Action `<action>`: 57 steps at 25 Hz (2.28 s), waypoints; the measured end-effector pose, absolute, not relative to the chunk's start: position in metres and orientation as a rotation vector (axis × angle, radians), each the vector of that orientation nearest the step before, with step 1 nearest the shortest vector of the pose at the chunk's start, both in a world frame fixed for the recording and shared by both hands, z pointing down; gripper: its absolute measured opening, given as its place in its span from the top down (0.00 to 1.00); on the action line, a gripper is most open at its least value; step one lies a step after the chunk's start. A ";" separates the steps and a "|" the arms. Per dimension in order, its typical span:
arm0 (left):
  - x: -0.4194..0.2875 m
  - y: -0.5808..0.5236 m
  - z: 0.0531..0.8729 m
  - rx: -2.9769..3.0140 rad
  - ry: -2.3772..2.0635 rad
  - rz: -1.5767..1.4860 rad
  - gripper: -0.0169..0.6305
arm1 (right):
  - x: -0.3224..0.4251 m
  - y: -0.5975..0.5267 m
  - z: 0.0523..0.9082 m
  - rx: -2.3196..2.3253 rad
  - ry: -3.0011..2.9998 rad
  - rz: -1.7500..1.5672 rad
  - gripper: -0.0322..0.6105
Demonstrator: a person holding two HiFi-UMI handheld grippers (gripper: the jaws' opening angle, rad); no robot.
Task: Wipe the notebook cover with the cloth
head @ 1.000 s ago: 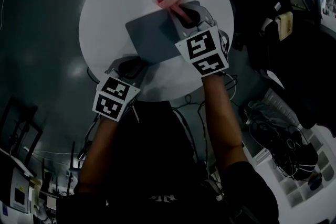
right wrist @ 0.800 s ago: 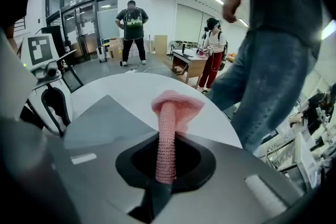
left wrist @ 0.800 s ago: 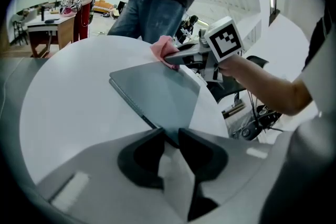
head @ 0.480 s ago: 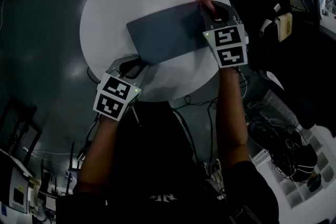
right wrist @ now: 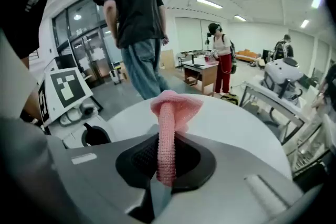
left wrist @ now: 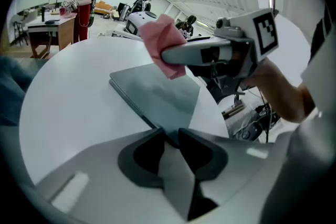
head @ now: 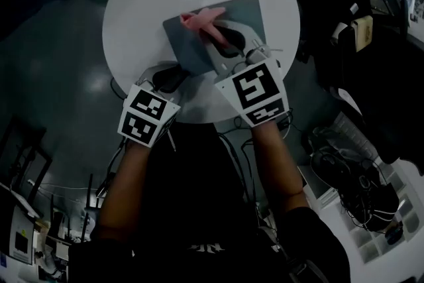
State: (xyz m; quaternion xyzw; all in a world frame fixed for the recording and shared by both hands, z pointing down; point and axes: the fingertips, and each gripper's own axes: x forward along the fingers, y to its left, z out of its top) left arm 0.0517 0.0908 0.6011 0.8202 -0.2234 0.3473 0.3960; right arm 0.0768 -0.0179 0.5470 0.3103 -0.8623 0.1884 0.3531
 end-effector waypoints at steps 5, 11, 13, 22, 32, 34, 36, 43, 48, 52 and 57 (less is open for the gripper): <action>0.045 0.094 0.603 2.081 -0.585 0.881 0.83 | 0.019 0.018 0.567 0.648 -2.241 0.538 0.91; 0.051 0.091 0.601 2.085 -0.592 0.870 0.83 | 0.014 0.027 0.588 0.593 -2.170 0.466 0.91; 0.050 0.089 0.602 2.085 -0.590 0.867 0.83 | 0.014 0.025 0.590 0.592 -2.165 0.456 0.91; 0.054 0.089 0.602 2.090 -0.589 0.866 0.83 | 0.050 0.015 0.592 0.657 -2.138 0.467 0.91; 0.058 0.088 0.604 2.095 -0.584 0.865 0.83 | 0.117 -0.008 0.595 0.770 -2.097 0.499 0.91; 0.057 0.088 0.604 2.097 -0.583 0.865 0.83 | 0.125 -0.011 0.594 0.780 -2.093 0.498 0.91; 0.057 0.088 0.604 2.098 -0.584 0.866 0.83 | 0.135 -0.014 0.594 0.792 -2.081 0.494 0.91; 0.058 0.088 0.604 2.100 -0.582 0.871 0.83 | 0.174 -0.027 0.594 0.874 -2.028 0.500 0.91; 0.060 0.087 0.605 2.100 -0.586 0.872 0.83 | 0.200 -0.035 0.596 0.931 -1.990 0.500 0.91; 0.062 0.087 0.606 2.101 -0.583 0.870 0.83 | 0.226 -0.040 0.597 1.007 -1.932 0.512 0.91; 0.060 0.088 0.604 2.106 -0.586 0.867 0.83 | 0.222 -0.035 0.580 1.031 -1.936 0.443 0.91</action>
